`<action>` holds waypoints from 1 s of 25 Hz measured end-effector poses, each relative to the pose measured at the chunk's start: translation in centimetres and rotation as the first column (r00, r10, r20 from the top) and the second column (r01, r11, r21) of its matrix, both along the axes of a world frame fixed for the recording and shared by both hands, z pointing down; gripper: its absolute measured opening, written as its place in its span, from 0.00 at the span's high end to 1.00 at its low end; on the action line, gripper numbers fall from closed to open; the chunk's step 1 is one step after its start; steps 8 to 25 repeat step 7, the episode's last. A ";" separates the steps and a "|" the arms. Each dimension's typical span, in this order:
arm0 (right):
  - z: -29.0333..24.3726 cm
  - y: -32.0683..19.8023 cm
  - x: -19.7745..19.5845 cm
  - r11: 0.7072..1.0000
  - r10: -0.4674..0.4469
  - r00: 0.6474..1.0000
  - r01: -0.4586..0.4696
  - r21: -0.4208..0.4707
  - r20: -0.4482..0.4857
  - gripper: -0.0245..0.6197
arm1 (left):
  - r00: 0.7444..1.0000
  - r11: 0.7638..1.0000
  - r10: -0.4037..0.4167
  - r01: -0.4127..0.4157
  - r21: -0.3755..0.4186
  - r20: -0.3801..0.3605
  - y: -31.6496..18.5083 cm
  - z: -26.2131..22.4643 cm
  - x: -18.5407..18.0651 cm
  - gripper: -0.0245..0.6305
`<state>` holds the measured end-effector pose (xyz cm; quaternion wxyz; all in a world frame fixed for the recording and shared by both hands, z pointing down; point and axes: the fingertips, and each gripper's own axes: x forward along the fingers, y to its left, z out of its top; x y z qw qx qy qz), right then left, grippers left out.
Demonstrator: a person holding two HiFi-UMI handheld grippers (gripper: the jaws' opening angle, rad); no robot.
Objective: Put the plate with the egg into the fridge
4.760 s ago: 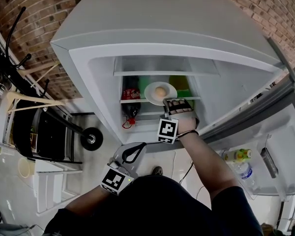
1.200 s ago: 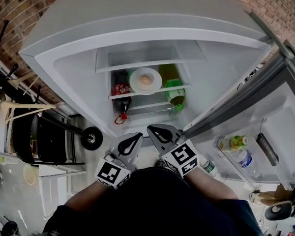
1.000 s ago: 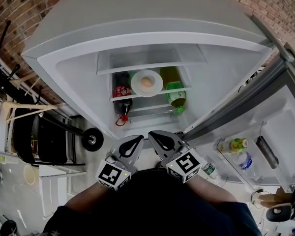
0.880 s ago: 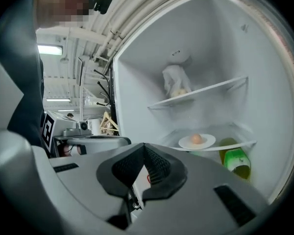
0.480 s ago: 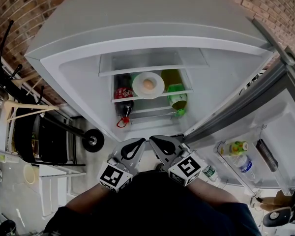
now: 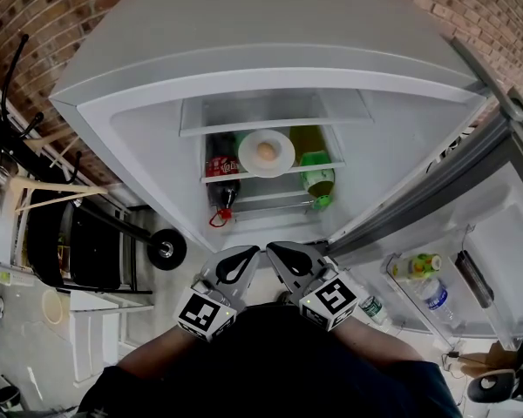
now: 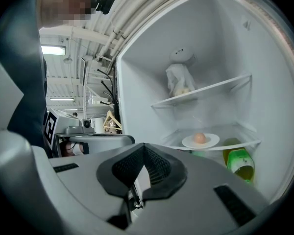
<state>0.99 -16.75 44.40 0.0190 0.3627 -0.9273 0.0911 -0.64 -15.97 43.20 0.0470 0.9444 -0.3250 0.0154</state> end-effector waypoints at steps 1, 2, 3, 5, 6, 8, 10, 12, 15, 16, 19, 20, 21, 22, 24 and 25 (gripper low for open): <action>0.0 0.0 0.0 1.000 -0.001 1.000 0.001 0.001 0.000 0.95 | 1.000 1.000 0.001 -0.001 0.004 0.000 0.0 0.0 0.0 0.96; 0.0 0.0 0.0 1.000 -0.002 1.000 0.002 0.001 0.000 0.95 | 1.000 1.000 0.000 0.000 0.003 -0.001 0.0 0.0 0.0 0.96; 0.0 0.0 -0.1 1.000 -0.003 1.000 0.003 0.001 0.000 0.95 | 1.000 1.000 -0.002 0.002 0.000 -0.002 0.0 0.0 -0.1 0.96; 0.0 0.0 -0.1 1.000 -0.005 1.000 0.005 0.002 -0.001 0.95 | 1.000 1.000 -0.008 0.008 -0.008 -0.002 0.0 -0.1 -0.2 0.96; 0.0 0.0 -0.1 1.000 -0.006 1.000 0.006 0.002 -0.002 0.95 | 1.000 1.000 -0.008 0.008 -0.008 0.000 0.0 -0.1 -0.2 0.96; 0.1 0.0 -0.2 1.000 -0.006 1.000 0.006 0.001 -0.003 0.95 | 1.000 1.000 -0.008 0.008 -0.008 0.002 0.0 -0.1 -0.2 0.96; 0.1 0.0 -0.2 1.000 -0.006 1.000 0.006 0.001 -0.003 0.95 | 1.000 1.000 -0.008 0.008 -0.008 0.002 0.0 -0.1 -0.2 0.96; 0.1 0.0 -0.2 1.000 -0.006 1.000 0.006 0.001 -0.003 0.95 | 1.000 1.000 -0.008 0.008 -0.008 0.002 0.0 -0.1 -0.2 0.96; 0.1 0.0 -0.2 1.000 -0.006 1.000 0.006 0.001 -0.003 0.95 | 1.000 1.000 -0.008 0.008 -0.008 0.002 0.0 -0.1 -0.2 0.96; 0.1 0.0 -0.2 1.000 -0.006 1.000 0.006 0.001 -0.003 0.95 | 1.000 1.000 -0.008 0.008 -0.008 0.002 0.0 -0.1 -0.2 0.96; 0.1 0.0 -0.2 1.000 -0.006 1.000 0.006 0.001 -0.003 0.95 | 1.000 1.000 -0.008 0.008 -0.008 0.002 0.0 -0.1 -0.2 0.96; 0.1 0.0 -0.2 1.000 -0.006 1.000 0.006 0.001 -0.003 0.95 | 1.000 1.000 -0.008 0.008 -0.008 0.002 0.0 -0.1 -0.2 0.96; 0.1 0.0 -0.2 1.000 -0.006 1.000 0.006 0.001 -0.003 0.95 | 1.000 1.000 -0.008 0.008 -0.008 0.002 0.0 -0.1 -0.2 0.96; 0.1 0.0 -0.2 1.000 -0.006 1.000 0.006 0.001 -0.003 0.95 | 1.000 1.000 -0.008 0.008 -0.008 0.002 0.0 -0.1 -0.2 0.96; 0.1 0.0 -0.2 1.000 -0.006 1.000 0.006 0.001 -0.003 0.95 | 1.000 1.000 -0.008 0.008 -0.008 0.002 0.0 -0.1 -0.2 0.96; 0.1 0.0 -0.2 1.000 -0.006 1.000 0.006 0.001 -0.003 0.95 | 1.000 1.000 -0.008 0.008 -0.008 0.002 0.0 -0.1 -0.2 0.96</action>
